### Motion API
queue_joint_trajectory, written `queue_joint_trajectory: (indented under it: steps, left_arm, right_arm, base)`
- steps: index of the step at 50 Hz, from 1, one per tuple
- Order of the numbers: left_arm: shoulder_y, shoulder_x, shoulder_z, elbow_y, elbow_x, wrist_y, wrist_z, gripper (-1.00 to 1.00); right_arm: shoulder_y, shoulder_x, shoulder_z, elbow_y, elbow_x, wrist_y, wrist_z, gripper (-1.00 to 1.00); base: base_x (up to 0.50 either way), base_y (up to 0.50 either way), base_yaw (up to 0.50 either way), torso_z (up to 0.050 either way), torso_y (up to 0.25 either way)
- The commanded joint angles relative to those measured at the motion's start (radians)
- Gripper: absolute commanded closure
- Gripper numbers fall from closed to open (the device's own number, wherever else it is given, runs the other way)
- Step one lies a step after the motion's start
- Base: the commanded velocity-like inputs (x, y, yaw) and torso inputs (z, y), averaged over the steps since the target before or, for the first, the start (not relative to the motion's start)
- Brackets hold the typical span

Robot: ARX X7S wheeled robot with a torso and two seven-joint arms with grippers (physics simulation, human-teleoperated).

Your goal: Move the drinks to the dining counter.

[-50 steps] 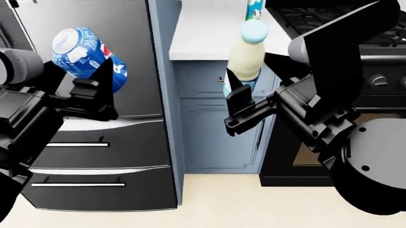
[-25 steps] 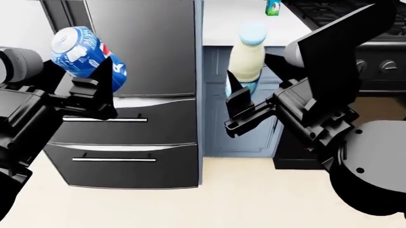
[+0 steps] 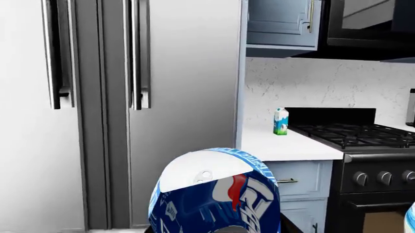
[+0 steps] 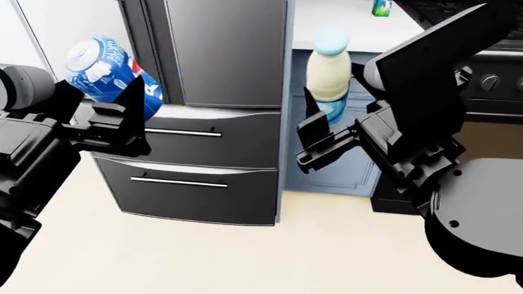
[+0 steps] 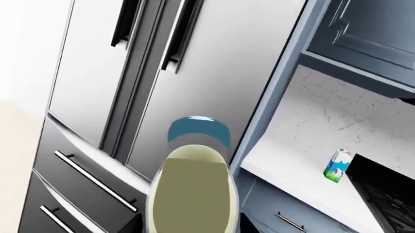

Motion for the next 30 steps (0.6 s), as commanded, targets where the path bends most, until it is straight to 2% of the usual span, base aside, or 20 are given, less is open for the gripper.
queue_joint_trajectory:
  steps: [1,19,26,30]
  left_arm:
    - [0.005,-0.003,-0.005,0.000,-0.001,0.011,-0.006,1.00]
    - [-0.005,-0.002,0.011,-0.016,0.014,0.020,0.012,1.00]
    - [0.032,-0.005,-0.006,-0.008,0.027,0.035,0.027,1.00]
    - [0.026,-0.016,-0.013,0.000,-0.005,0.029,0.001,1.00]
  right_arm:
    - [0.010,0.002,-0.005,-0.006,-0.046,0.018,0.002,1.00]
    - [0.024,-0.013,-0.033,0.006,-0.053,0.036,-0.004,1.00]
    - [0.028,-0.021,-0.044,0.010,-0.062,0.039,-0.002,1.00]
    - [0.028,-0.035,-0.052,0.014,-0.077,0.030,-0.021,1.00]
  base:
    - [0.00,0.00,0.50,0.000,0.000]
    - [0.00,0.00,0.50,0.000,0.000]
    - [0.00,0.00,0.50,0.001,0.000]
    - [0.00,0.00,0.50,0.000,0.002]
